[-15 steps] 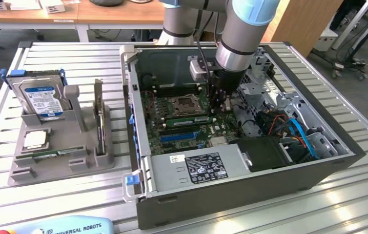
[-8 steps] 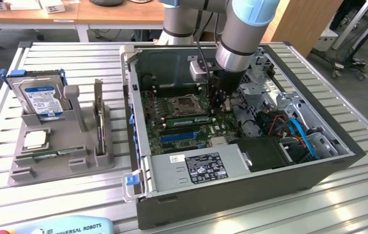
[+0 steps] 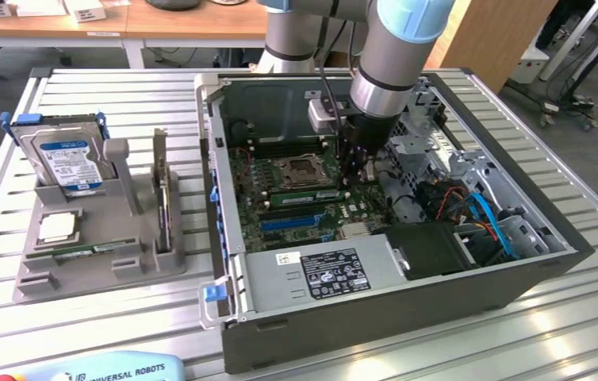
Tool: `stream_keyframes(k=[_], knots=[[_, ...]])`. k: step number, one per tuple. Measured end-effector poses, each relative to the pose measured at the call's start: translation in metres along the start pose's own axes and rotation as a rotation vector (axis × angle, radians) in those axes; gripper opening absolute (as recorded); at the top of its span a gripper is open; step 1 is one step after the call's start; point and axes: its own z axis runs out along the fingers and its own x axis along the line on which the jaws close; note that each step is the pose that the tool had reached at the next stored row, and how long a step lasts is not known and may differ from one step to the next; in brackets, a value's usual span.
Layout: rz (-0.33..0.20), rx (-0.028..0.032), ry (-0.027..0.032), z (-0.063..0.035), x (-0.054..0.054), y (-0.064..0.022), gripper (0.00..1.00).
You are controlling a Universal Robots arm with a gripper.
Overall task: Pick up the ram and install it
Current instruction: 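Press down the ram until it locks into place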
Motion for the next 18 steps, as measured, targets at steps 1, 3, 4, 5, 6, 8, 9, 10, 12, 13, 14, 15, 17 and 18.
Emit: stream_keyframes(k=[1,3,4,5,6,8,9,10,12,13,14,15,17,18], knots=[[0.0,0.0,0.0,0.0,0.0,0.0,0.1],[0.0,0.0,-0.0001,0.0001,0.0,0.0,0.1],[0.0,0.0,-0.0002,0.0001,0.0,0.0,0.1],[0.0,0.0,-0.0001,0.0001,0.0,0.0,0.1],[0.0,0.0002,-0.0004,0.0006,0.0,-0.0001,0.1],[0.0,0.0,-0.0001,0.0012,0.0,0.0,0.1],[0.0,0.0002,-0.0007,0.0007,0.0,0.0,0.1],[0.0,0.0001,-0.0004,-0.0085,0.0,0.0002,0.1],[0.0,0.0001,-0.0001,-0.0135,-0.001,0.0002,0.1],[0.0,0.0001,-0.0001,-0.0158,-0.001,0.0003,0.1],[0.0,0.0001,-0.0002,-0.0179,-0.001,0.0003,0.1],[0.0,0.0001,-0.0002,-0.0204,-0.001,0.0003,0.1],[0.0,0.0001,-0.0002,-0.0257,-0.001,0.0004,0.1],[0.0,0.0001,-0.0002,-0.0284,-0.001,0.0004,0.1]])
